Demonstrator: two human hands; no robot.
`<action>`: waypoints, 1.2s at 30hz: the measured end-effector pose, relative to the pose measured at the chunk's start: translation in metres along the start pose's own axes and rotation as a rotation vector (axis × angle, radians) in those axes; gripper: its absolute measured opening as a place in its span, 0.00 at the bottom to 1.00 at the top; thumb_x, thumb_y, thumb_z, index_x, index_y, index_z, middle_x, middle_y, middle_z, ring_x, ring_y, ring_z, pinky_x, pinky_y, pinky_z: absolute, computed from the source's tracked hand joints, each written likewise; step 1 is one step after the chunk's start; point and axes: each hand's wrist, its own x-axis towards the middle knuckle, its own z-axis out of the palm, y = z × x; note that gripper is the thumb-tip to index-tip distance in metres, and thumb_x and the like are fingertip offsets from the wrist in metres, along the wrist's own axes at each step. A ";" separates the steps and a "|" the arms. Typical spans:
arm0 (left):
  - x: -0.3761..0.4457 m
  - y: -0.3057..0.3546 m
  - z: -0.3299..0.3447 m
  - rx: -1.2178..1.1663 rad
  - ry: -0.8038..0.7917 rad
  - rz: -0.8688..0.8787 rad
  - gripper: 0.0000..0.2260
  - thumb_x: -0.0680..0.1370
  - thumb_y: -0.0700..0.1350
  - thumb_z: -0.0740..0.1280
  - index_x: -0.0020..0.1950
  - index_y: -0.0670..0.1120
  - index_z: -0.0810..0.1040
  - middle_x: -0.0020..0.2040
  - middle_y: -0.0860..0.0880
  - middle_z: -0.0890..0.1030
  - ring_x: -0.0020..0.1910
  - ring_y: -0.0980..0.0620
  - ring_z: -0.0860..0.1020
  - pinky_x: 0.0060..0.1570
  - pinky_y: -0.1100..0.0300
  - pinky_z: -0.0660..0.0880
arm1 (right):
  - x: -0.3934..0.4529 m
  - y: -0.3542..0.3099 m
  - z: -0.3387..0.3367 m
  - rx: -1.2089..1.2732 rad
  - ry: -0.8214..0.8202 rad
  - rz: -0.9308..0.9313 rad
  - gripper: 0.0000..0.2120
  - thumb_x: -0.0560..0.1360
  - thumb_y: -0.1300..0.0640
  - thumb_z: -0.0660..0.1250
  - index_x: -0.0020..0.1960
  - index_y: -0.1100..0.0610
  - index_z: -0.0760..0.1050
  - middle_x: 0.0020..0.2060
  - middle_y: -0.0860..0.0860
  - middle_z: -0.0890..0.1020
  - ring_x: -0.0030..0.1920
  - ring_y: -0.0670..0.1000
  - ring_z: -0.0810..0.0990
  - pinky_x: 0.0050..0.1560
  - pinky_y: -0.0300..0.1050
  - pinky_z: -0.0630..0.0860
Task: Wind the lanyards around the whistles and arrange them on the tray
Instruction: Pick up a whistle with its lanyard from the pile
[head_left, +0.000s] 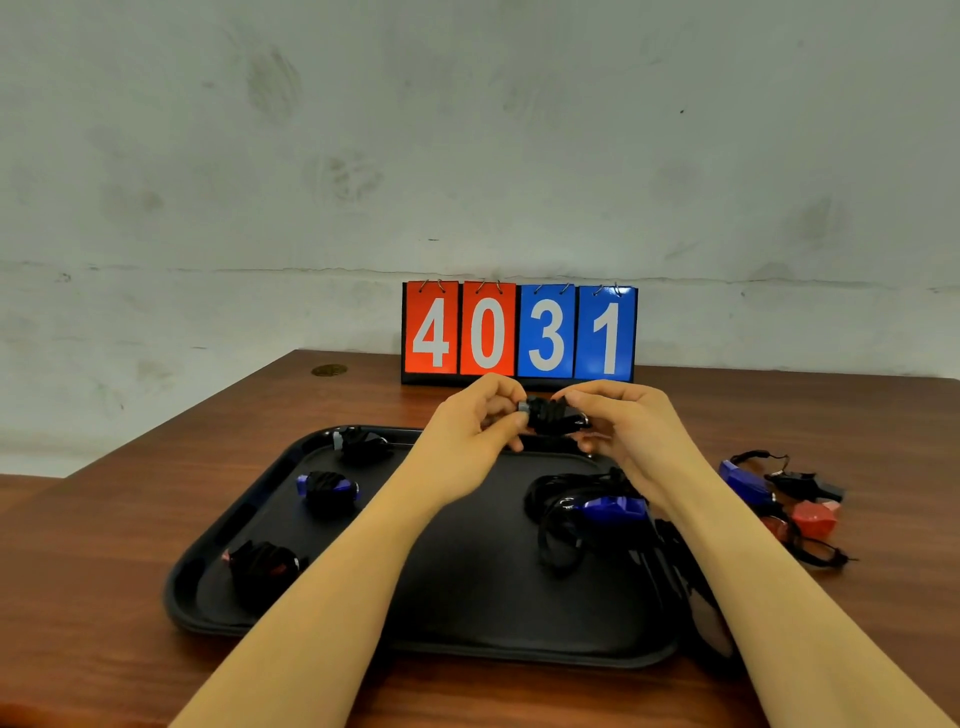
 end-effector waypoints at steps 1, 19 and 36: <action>0.000 0.001 0.000 -0.023 -0.001 -0.011 0.05 0.78 0.40 0.62 0.48 0.51 0.72 0.38 0.53 0.80 0.38 0.62 0.79 0.46 0.73 0.72 | 0.000 -0.001 0.000 0.035 -0.003 0.006 0.06 0.74 0.63 0.66 0.46 0.62 0.81 0.43 0.59 0.82 0.34 0.52 0.77 0.33 0.41 0.73; 0.002 0.000 0.003 -0.142 0.190 -0.100 0.03 0.78 0.41 0.64 0.47 0.48 0.70 0.34 0.51 0.83 0.37 0.60 0.81 0.49 0.62 0.73 | -0.012 -0.001 0.016 0.120 0.005 -0.159 0.04 0.71 0.66 0.68 0.44 0.60 0.80 0.32 0.53 0.82 0.32 0.47 0.78 0.38 0.37 0.78; -0.001 0.005 0.000 -0.442 0.106 -0.089 0.19 0.75 0.40 0.67 0.64 0.51 0.71 0.48 0.46 0.82 0.41 0.48 0.82 0.45 0.56 0.80 | -0.012 -0.004 0.012 0.093 -0.061 -0.115 0.05 0.71 0.66 0.68 0.42 0.59 0.81 0.32 0.52 0.82 0.32 0.46 0.79 0.38 0.38 0.78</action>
